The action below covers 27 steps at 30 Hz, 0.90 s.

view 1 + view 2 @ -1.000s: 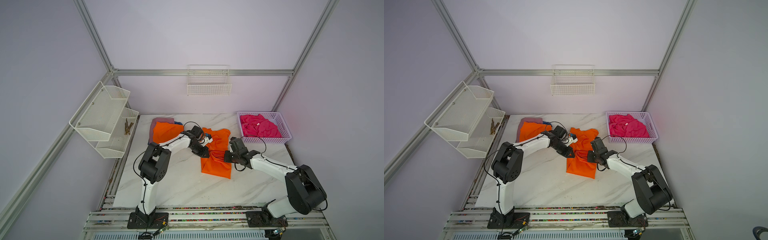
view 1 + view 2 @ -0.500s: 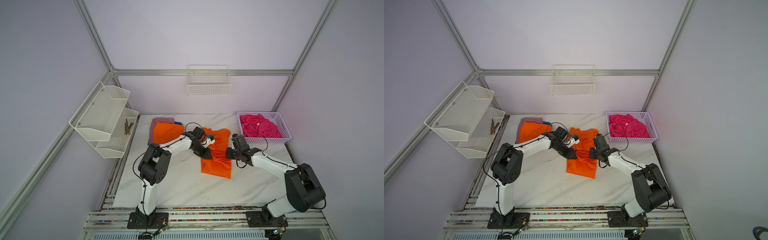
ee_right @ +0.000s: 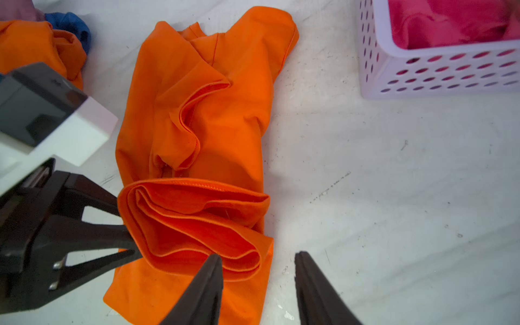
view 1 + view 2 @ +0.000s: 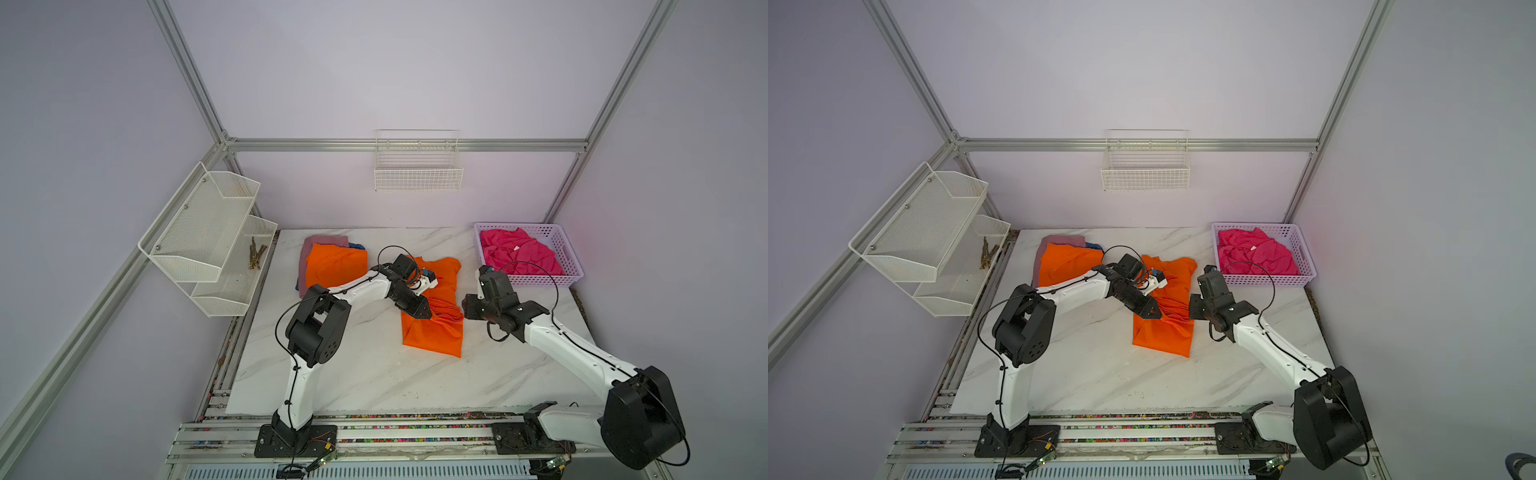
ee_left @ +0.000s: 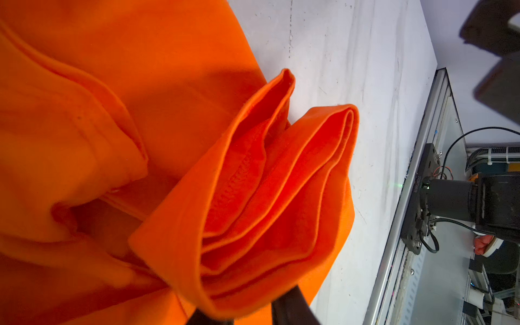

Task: Fold and stack t-shirts
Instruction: Smooth out the T-shirt at the center of the board.

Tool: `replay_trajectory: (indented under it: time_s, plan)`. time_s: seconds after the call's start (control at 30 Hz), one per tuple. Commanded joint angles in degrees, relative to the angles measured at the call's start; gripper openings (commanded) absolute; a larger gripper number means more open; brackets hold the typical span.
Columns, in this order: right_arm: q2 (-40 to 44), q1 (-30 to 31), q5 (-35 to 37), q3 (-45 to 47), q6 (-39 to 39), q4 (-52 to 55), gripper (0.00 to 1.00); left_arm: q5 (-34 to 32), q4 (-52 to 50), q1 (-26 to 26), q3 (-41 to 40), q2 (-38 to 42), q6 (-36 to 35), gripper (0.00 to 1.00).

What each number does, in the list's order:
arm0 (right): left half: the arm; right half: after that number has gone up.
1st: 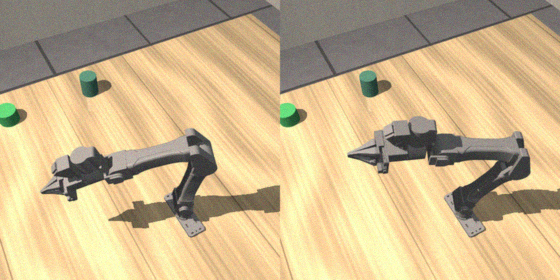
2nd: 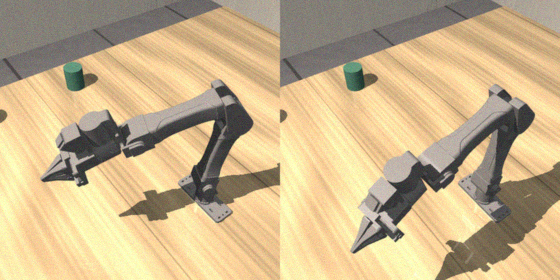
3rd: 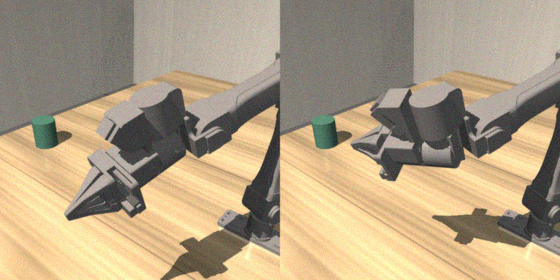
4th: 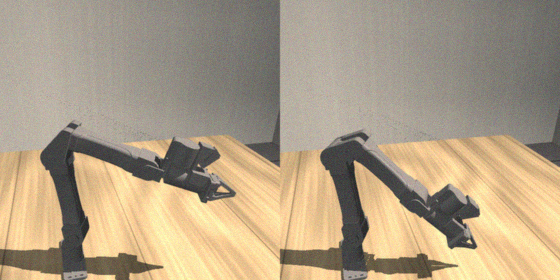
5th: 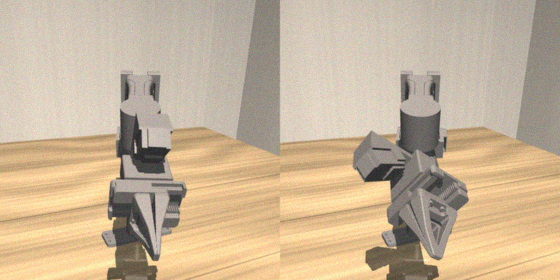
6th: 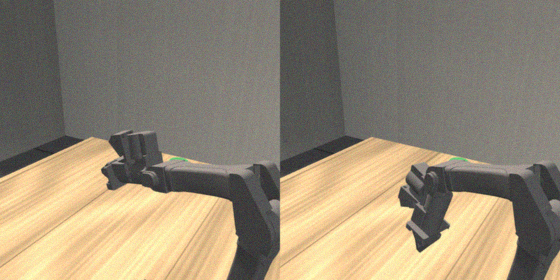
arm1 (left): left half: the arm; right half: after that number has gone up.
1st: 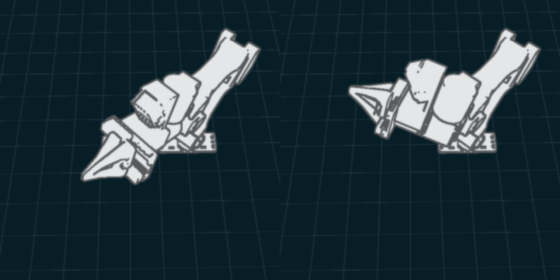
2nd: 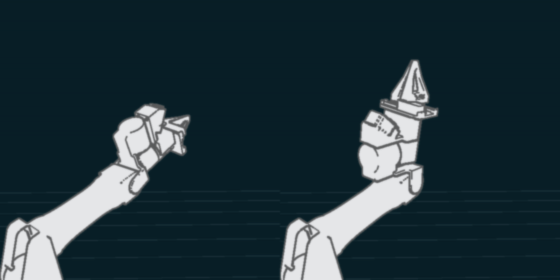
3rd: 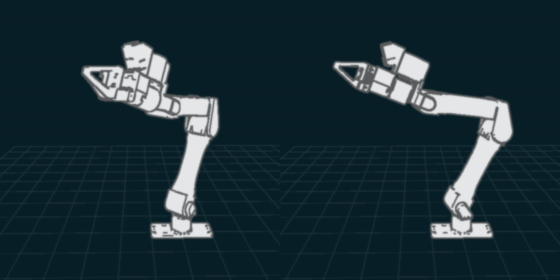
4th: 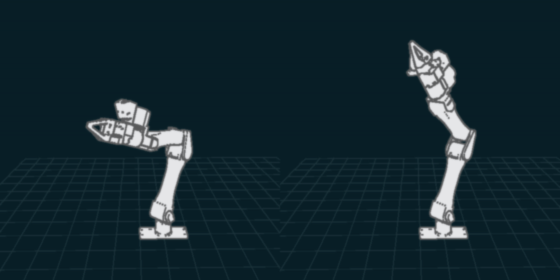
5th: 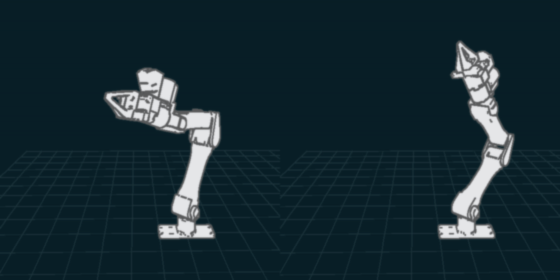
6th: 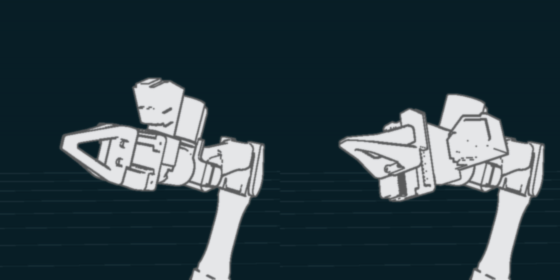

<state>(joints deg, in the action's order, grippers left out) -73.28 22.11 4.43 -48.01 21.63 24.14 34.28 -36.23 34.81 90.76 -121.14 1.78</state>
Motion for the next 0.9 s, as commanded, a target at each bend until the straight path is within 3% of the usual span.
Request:
replay_trajectory:
  time_s: [0.0, 0.33, 0.5, 0.87]
  plan:
    - [0.23, -0.31, -1.84, 1.85, 1.08, 3.39, 0.45, 0.13, 0.97, 0.00, 1.87, -1.11, -1.85, 0.26]
    - [-1.62, -0.30, -9.92, 4.59, 2.71, 0.25, 0.38, -0.55, 0.46, -0.09, 7.33, -6.20, -1.08, 0.27]
    - [-1.77, -0.29, -10.01, 7.49, 3.63, -2.15, 0.42, -2.15, 0.37, -0.09, 8.37, -6.96, -1.17, 0.28]
    - [-5.21, -0.26, -11.98, 9.54, 3.94, -7.49, 0.40, -7.26, -0.25, -0.44, 10.21, -9.43, -0.60, 0.28]
